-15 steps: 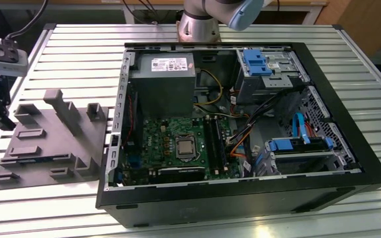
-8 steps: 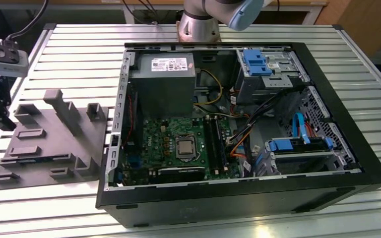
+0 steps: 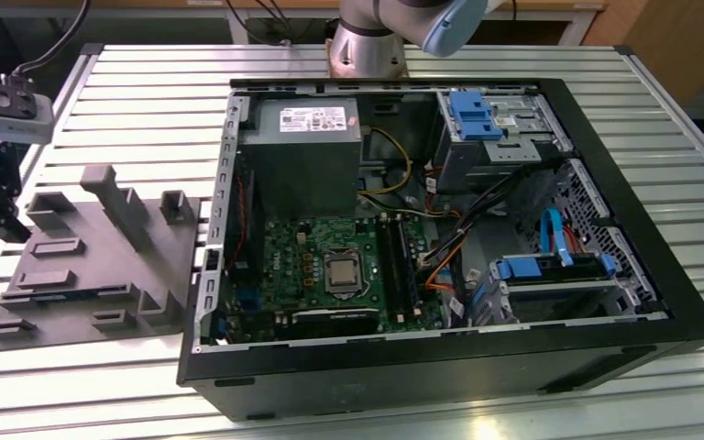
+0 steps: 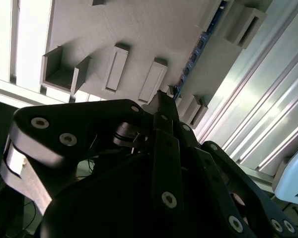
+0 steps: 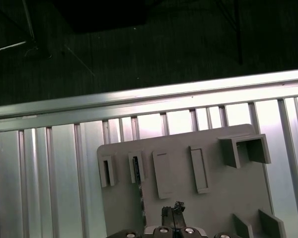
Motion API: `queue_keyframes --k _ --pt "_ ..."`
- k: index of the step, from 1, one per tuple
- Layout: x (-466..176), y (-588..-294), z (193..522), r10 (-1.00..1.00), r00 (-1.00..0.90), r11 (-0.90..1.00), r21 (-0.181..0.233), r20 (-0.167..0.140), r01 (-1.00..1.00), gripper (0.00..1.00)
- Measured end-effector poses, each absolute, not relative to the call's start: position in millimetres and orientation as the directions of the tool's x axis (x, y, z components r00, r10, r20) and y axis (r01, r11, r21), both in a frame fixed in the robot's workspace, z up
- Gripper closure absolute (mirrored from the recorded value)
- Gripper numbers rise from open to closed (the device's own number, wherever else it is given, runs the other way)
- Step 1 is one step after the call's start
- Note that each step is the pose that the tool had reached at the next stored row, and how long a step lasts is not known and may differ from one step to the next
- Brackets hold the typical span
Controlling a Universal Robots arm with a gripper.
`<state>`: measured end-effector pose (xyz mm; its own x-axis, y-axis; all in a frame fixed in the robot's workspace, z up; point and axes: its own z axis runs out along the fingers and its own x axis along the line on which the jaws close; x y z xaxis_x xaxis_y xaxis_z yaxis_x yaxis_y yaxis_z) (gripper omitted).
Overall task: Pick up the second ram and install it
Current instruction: 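Pick up the second ram and move it above second insertion slot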
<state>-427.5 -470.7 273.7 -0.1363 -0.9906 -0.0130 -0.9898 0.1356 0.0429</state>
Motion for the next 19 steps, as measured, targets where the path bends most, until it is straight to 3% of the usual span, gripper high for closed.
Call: queue_keyframes --k 19 --pt "-427.5 -470.7 269.6 -0.991 -0.136 0.136 0.043 -0.013 -0.99 0.89"
